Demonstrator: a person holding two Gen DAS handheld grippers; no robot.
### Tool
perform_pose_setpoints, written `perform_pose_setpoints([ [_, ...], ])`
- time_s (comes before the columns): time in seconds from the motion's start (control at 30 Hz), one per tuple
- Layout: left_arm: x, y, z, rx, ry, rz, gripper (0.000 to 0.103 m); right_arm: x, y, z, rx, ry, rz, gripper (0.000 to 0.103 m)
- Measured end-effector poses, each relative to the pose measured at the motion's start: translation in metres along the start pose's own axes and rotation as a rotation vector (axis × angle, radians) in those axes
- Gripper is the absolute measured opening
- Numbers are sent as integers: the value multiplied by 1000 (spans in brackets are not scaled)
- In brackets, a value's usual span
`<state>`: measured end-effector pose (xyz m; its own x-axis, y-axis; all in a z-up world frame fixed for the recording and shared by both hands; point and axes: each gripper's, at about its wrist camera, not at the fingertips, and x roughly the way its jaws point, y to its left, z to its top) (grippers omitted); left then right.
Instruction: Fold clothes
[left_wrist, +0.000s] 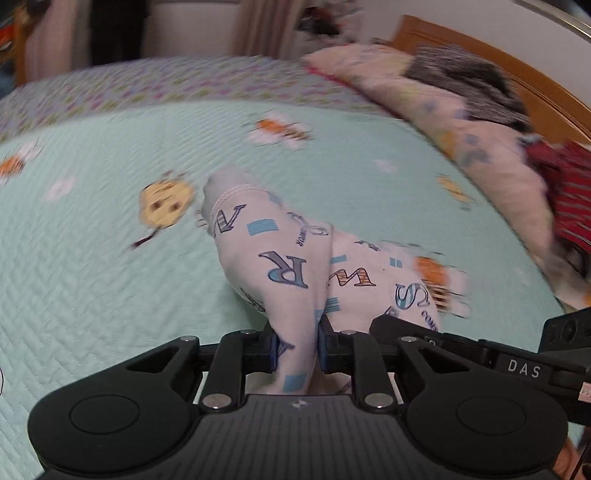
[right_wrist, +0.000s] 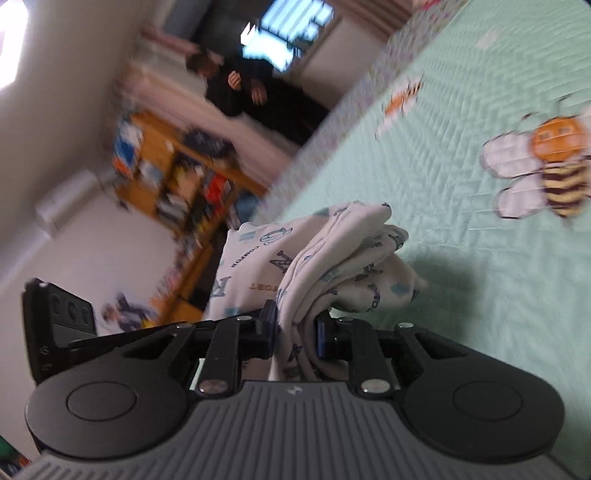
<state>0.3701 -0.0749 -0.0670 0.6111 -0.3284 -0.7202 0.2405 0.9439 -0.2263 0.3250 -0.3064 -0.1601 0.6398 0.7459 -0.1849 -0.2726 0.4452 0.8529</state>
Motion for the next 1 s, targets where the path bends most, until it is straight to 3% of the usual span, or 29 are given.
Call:
perform_pose_setpoints([
  [0.17, -28, -77, -22, 59, 26, -161, 21, -114, 16, -19, 25, -159, 18, 22],
  [0.3, -37, -164, -53, 159, 83, -314, 21, -226, 21, -39, 66, -272, -12, 22],
  [0.6, -60, -409, -144, 418, 216, -685, 22, -496, 42, -116, 121, -632, -174, 22],
  [0.73, -81, -514, -192, 521, 271, -825, 24, -600, 46, -160, 135, -835, -180, 22],
  [0.8, -79, -560, -223, 571, 312, -844, 29, -647, 38, -186, 167, -942, -206, 22],
  [0.87, -58, -591, -260, 621, 343, -757, 33, -688, 10, -210, 228, -1033, -319, 22],
  [0.93, -31, -612, -295, 636, 409, -676, 32, -717, -43, -224, 322, -1002, -515, 24],
  [1.0, -8, -611, -320, 602, 493, -650, 30, -737, -106, -249, 572, -977, -664, 25],
])
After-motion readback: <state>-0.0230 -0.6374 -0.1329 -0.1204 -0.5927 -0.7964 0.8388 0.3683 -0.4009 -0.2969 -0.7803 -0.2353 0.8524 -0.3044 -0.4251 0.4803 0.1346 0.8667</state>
